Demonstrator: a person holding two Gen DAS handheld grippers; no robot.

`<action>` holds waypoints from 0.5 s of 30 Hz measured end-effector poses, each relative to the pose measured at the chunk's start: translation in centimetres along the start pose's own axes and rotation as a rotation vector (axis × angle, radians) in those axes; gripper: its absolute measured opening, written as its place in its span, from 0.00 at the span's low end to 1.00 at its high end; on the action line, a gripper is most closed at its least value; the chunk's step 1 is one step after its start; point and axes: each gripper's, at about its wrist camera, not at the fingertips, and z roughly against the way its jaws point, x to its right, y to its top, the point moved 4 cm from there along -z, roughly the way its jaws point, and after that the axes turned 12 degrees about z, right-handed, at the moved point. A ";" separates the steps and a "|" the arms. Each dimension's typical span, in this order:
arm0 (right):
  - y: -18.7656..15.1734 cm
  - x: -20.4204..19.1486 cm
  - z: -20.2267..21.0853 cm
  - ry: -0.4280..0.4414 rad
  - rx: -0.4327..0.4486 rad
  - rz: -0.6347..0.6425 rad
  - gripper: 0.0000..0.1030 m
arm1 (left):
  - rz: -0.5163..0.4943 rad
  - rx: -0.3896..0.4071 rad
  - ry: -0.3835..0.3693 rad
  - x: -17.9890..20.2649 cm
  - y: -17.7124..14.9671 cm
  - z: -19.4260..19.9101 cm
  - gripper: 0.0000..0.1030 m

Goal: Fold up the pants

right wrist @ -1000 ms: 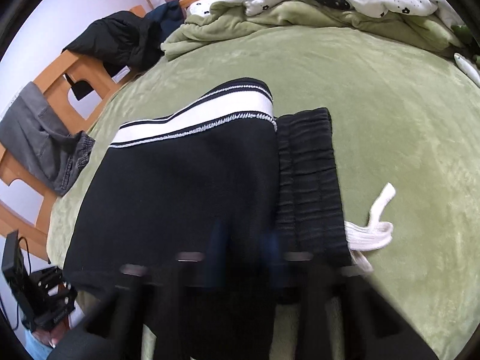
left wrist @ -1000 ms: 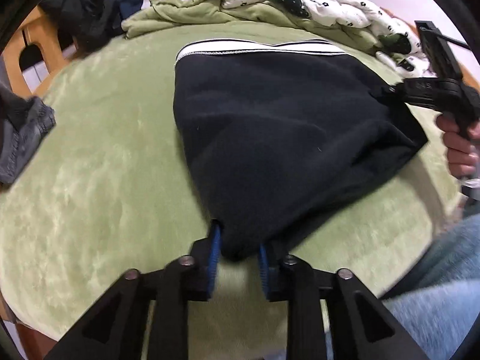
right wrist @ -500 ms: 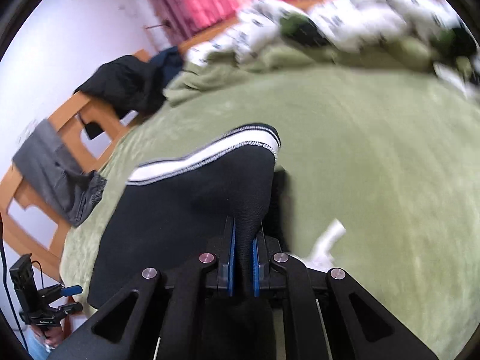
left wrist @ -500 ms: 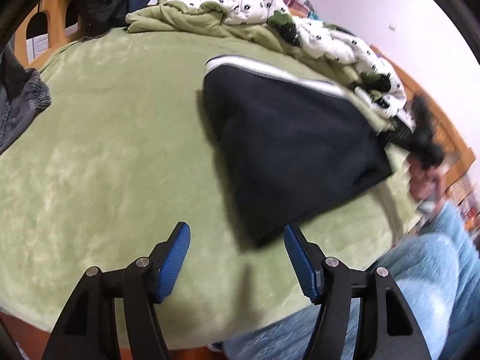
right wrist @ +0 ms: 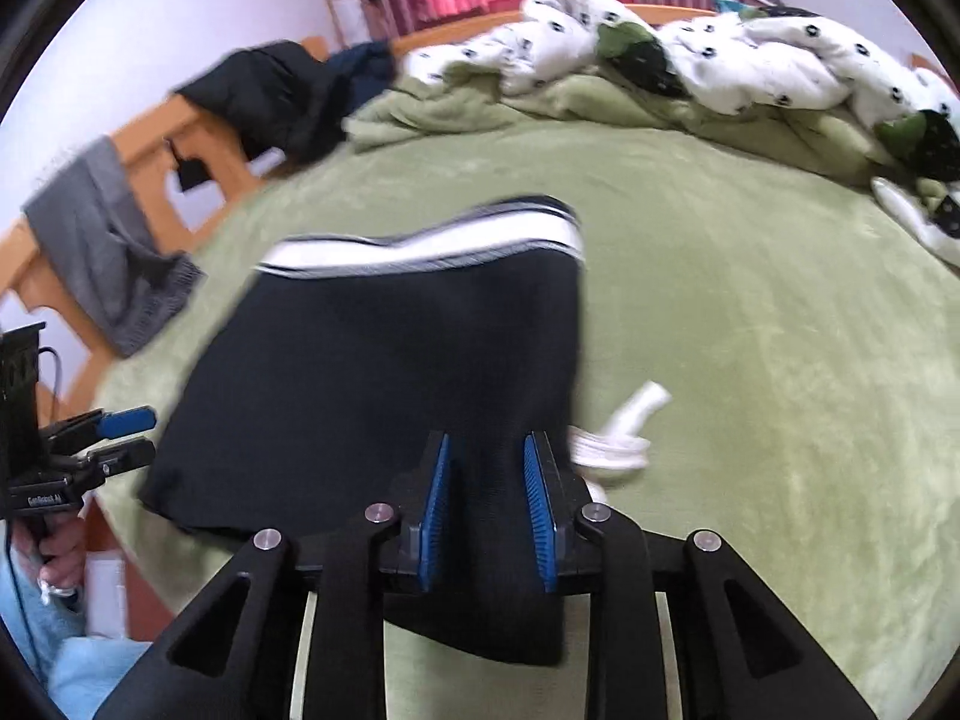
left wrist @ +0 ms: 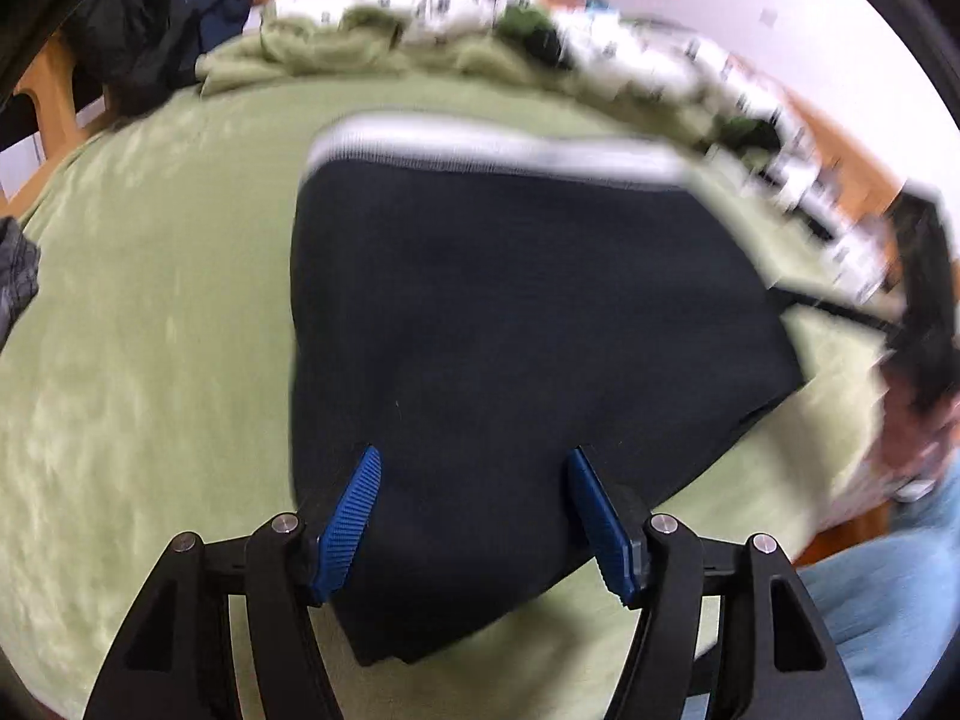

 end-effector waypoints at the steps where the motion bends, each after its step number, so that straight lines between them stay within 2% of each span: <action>1: -0.5 0.6 -0.3 0.006 -0.010 -0.039 0.24 | -0.009 0.012 0.008 -0.1 -0.6 -0.2 0.61; 2: -1.5 1.7 -1.0 0.009 -0.037 -0.082 0.24 | -0.017 0.037 0.001 0.0 -0.9 0.1 0.61; 4: -3.5 2.6 -2.5 0.037 -0.111 -0.127 0.24 | -0.004 0.023 -0.014 0.1 -0.5 0.8 0.61; 7: -4.0 3.1 -2.0 0.064 -0.099 -0.147 0.23 | 0.033 0.026 -0.064 -0.1 0.9 2.2 0.61; 8: -3.5 3.2 -1.3 0.058 -0.084 -0.145 0.23 | 0.036 0.053 -0.083 -0.2 1.8 2.9 0.61; 12: 0.5 2.7 2.1 0.058 0.065 -0.115 0.22 | 0.050 0.116 -0.074 -0.1 6.1 2.8 0.61; 15: 4.7 0.7 1.4 0.041 0.128 -0.025 0.24 | 0.066 0.142 -0.058 0.6 9.9 1.3 0.61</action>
